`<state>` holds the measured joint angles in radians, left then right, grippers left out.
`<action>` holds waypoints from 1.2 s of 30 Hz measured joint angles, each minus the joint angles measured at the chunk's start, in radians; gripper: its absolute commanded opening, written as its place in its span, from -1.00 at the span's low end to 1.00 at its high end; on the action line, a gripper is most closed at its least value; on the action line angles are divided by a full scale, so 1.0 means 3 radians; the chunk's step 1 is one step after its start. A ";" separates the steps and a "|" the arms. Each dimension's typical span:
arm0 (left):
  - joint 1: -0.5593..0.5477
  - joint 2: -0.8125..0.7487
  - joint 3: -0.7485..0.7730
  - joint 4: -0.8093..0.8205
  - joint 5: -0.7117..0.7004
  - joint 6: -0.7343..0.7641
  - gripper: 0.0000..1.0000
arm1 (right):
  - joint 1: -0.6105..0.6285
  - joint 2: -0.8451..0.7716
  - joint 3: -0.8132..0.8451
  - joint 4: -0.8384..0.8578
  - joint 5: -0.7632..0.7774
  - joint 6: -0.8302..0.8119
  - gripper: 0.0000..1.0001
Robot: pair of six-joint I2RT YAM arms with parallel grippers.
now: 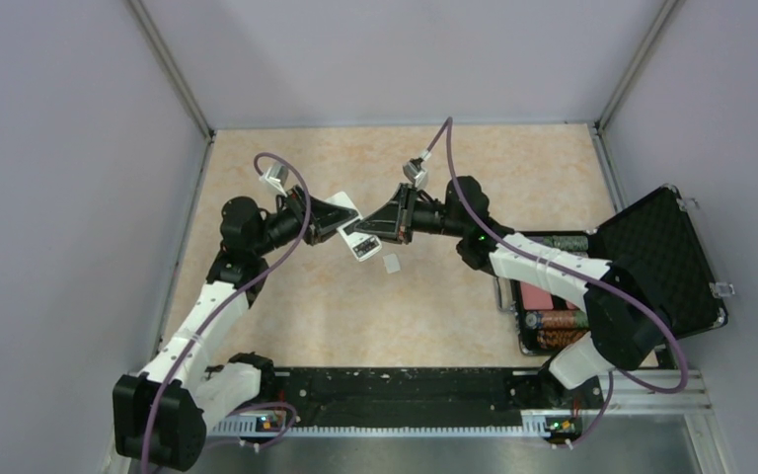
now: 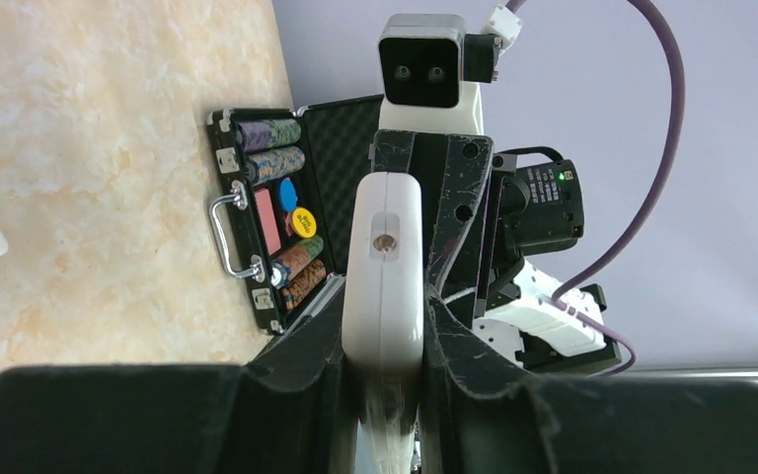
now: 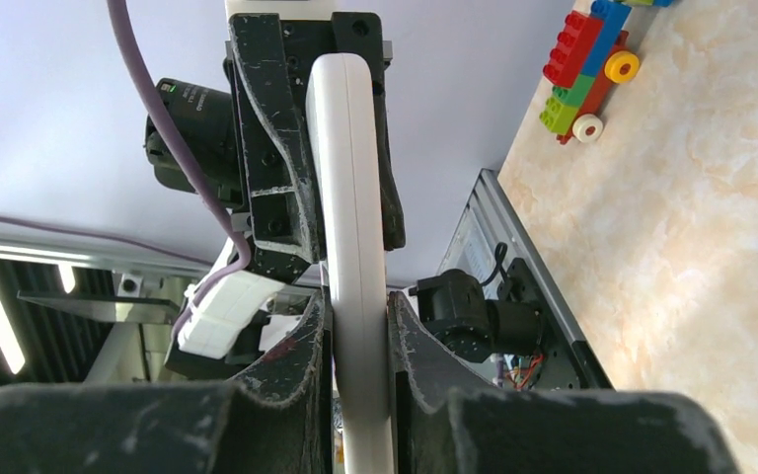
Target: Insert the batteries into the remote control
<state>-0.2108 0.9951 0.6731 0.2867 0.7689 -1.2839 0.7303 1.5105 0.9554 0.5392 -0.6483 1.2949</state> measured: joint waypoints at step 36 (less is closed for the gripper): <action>-0.0005 0.0590 0.0488 -0.0632 0.0530 0.0435 -1.00 | 0.0003 -0.0039 0.0399 -0.1673 -0.0493 -0.1048 0.69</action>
<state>-0.2123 1.1721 0.8196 0.0971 0.9279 -1.1534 0.7311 1.4986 1.0752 0.0372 -0.7963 0.9806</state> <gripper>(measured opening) 0.267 0.851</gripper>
